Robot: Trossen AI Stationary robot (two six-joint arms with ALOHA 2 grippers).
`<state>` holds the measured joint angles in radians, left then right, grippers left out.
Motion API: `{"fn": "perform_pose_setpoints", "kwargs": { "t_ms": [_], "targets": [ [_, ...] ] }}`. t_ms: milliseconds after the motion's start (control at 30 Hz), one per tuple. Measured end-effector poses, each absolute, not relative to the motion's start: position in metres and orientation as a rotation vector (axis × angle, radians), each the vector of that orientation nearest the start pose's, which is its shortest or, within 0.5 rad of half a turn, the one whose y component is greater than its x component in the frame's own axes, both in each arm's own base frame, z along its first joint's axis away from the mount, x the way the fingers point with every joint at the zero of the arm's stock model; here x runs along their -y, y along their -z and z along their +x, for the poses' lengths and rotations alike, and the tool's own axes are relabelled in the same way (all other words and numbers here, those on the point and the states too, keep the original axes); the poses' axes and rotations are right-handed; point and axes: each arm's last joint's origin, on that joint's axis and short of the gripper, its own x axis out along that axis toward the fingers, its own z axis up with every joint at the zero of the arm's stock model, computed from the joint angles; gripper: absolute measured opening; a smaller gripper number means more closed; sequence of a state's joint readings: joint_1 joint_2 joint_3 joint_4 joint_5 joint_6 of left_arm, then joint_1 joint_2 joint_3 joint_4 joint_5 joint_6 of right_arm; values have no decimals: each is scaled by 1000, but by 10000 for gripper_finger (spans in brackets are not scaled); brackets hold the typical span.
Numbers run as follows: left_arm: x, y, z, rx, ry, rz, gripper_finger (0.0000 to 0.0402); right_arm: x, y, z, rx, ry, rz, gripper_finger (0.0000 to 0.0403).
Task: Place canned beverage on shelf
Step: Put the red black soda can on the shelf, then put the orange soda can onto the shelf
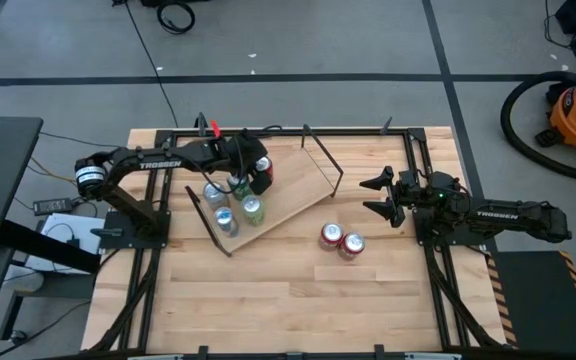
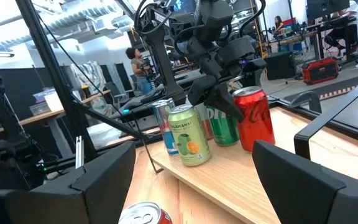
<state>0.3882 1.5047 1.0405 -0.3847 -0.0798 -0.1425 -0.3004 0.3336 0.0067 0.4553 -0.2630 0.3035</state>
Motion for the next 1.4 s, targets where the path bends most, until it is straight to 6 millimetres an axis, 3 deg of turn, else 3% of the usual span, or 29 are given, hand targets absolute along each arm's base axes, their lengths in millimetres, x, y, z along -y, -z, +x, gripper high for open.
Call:
{"fn": "perform_pose_setpoints", "kwargs": {
  "t_ms": [367, 900, 1033, 1400],
  "targets": [
    [-121, -244, 290, -796, -495, -248, 363, 27, -180, 114, 128, 18, 271, 334],
    [-113, -291, 304, -738, -462, -137, 364, 27, -180, 114, 127, 16, 267, 334],
    [-101, -301, 311, -708, -418, -95, 364, 27, -180, 114, 126, 10, 269, 334],
    [-59, -299, 322, -720, -300, -73, 364, 27, -180, 114, 127, 19, 260, 334]
  ]
}}
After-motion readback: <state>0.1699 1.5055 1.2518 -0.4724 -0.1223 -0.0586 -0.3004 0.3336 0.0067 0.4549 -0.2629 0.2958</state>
